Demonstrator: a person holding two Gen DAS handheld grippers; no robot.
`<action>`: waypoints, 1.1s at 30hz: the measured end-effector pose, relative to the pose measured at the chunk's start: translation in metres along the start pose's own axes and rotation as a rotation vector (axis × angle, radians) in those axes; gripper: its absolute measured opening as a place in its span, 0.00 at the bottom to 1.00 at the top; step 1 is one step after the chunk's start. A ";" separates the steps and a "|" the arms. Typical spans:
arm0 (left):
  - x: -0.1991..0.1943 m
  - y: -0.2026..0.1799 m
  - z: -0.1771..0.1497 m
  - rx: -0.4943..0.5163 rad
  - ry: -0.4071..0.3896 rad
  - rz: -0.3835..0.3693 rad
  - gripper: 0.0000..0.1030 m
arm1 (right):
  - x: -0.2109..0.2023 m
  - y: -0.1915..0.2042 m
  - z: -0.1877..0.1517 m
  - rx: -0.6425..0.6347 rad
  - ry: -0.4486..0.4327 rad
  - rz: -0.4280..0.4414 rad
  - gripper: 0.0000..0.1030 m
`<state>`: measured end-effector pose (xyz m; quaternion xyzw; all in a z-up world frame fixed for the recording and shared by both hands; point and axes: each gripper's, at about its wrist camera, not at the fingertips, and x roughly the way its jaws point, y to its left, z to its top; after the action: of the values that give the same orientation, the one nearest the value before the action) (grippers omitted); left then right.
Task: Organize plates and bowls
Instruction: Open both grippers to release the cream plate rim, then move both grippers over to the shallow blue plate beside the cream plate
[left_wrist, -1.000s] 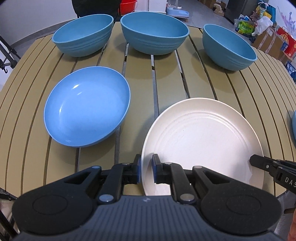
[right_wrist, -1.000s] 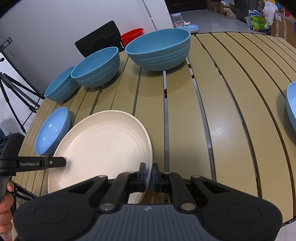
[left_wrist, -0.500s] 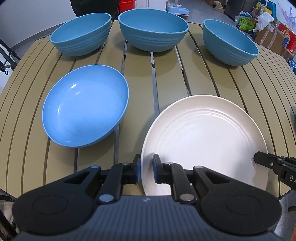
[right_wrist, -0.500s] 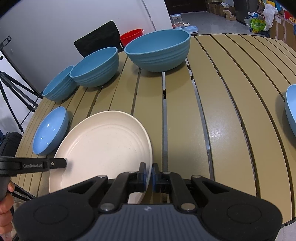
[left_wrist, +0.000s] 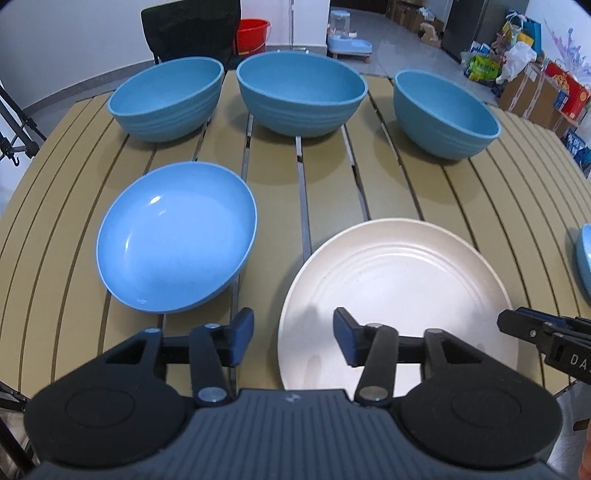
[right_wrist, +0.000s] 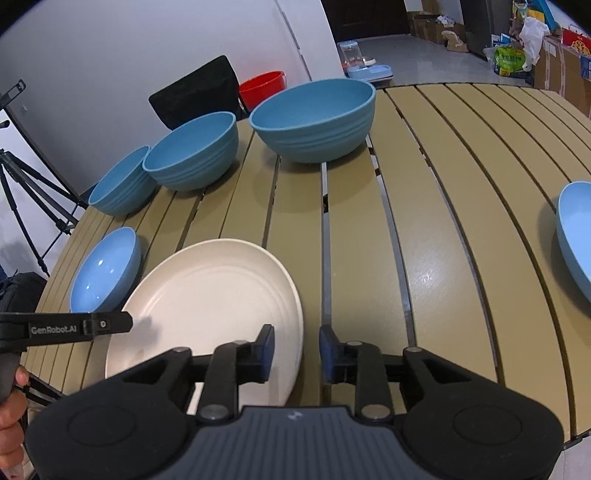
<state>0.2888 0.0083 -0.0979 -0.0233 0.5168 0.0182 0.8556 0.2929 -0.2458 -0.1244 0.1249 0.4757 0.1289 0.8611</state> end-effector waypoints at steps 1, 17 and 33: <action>-0.003 0.000 0.001 -0.001 -0.007 -0.004 0.56 | -0.001 0.000 0.000 0.000 -0.003 0.001 0.36; -0.045 0.010 -0.003 -0.017 -0.120 -0.031 1.00 | -0.030 0.013 -0.001 -0.030 -0.062 -0.015 1.00; -0.080 0.031 -0.025 -0.060 -0.197 -0.072 1.00 | -0.056 0.048 -0.012 -0.092 -0.099 -0.050 1.00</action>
<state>0.2280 0.0368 -0.0391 -0.0655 0.4281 0.0053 0.9013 0.2492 -0.2194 -0.0703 0.0793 0.4293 0.1227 0.8913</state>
